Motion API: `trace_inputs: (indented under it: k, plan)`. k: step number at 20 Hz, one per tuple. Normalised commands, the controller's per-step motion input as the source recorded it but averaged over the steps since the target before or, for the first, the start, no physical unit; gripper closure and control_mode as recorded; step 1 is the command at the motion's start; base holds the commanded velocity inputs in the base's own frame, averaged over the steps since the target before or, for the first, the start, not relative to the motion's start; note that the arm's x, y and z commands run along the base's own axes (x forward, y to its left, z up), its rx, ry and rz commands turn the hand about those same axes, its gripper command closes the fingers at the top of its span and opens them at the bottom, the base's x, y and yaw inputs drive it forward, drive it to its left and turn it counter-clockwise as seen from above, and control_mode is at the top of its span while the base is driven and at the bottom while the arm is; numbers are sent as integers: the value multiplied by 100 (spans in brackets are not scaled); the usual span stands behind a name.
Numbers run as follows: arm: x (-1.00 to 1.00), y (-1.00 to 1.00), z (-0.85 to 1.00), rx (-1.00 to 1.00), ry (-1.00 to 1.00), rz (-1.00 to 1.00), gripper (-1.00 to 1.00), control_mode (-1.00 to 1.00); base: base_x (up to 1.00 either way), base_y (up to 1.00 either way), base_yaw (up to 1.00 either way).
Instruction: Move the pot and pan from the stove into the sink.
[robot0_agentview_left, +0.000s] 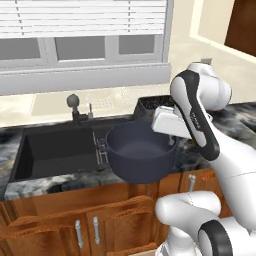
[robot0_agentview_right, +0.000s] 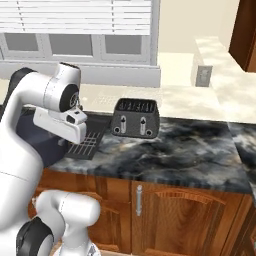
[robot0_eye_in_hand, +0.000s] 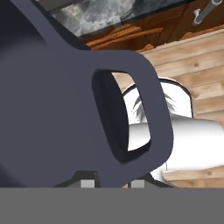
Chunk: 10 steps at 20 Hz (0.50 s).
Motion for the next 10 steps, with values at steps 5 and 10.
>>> trace_inputs:
  k: [5,10]
  plan:
    - [0,0,0,0,0,0,100,100,14,6,-2]
    - [11,18,0,0,0,-2,100,-100,1,1,0]
